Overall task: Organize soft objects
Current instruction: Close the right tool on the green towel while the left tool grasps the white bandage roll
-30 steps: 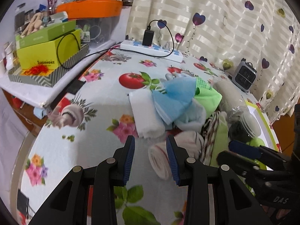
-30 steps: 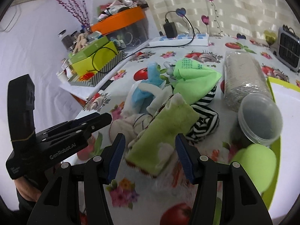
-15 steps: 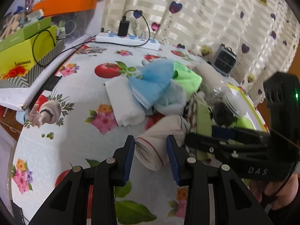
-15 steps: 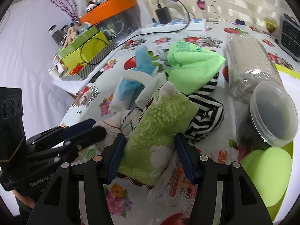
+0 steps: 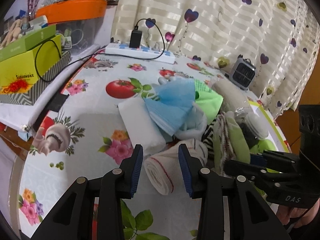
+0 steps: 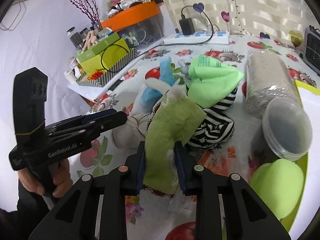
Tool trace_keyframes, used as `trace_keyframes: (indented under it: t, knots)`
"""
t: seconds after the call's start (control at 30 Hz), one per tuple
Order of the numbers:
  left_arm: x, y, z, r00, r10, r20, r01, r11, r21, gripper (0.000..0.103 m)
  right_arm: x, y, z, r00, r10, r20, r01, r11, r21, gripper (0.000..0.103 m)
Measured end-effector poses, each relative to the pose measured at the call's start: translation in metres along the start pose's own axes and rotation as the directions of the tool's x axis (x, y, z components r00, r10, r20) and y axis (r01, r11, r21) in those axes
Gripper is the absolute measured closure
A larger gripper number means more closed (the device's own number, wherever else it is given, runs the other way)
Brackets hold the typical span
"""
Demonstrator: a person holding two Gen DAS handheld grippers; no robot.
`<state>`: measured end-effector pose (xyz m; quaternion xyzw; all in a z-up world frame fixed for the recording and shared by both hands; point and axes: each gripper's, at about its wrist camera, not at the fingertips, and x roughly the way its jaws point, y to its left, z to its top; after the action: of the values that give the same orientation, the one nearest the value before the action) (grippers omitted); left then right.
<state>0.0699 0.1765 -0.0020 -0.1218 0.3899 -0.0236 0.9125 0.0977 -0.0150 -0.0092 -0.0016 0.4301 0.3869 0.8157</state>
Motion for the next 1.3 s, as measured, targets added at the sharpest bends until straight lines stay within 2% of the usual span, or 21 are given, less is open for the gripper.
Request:
trace_keyframes:
  t: [0.17, 0.23, 0.4, 0.77, 1.07, 1.3]
  knots:
    - [-0.002, 0.001, 0.005, 0.999, -0.028, 0.019, 0.028, 1.000, 0.006, 0.066, -0.014, 0.000, -0.001, 1.000, 0.011, 0.027, -0.011, 1.000, 0.003, 0.074]
    - [0.006, -0.001, 0.003, 0.998, -0.053, -0.022, 0.054, 0.998, 0.021, 0.063, -0.021, 0.001, -0.001, 0.999, 0.014, 0.038, -0.014, 1.000, 0.000, 0.074]
    - [0.004, -0.008, -0.006, 0.993, -0.108, -0.050, 0.110, 0.993, 0.050, 0.060, -0.034, 0.005, -0.004, 0.998, 0.017, 0.059, -0.016, 1.000, -0.012, 0.074]
    - [0.006, -0.042, -0.026, 0.988, -0.092, -0.125, 0.117, 0.971, 0.209, 0.060, -0.052, 0.000, -0.012, 0.997, 0.010, 0.078, -0.010, 1.000, -0.005, 0.074]
    - [0.012, -0.056, -0.019, 0.990, -0.085, -0.110, 0.107, 0.970, 0.220, 0.060, -0.060, -0.005, -0.017, 0.996, 0.005, 0.090, -0.006, 1.000, 0.008, 0.074]
    - [0.031, -0.072, -0.018, 0.984, -0.091, -0.154, 0.126, 0.964, 0.233, 0.060, -0.064, -0.008, -0.019, 0.995, -0.001, 0.095, 0.000, 1.000, 0.015, 0.074]
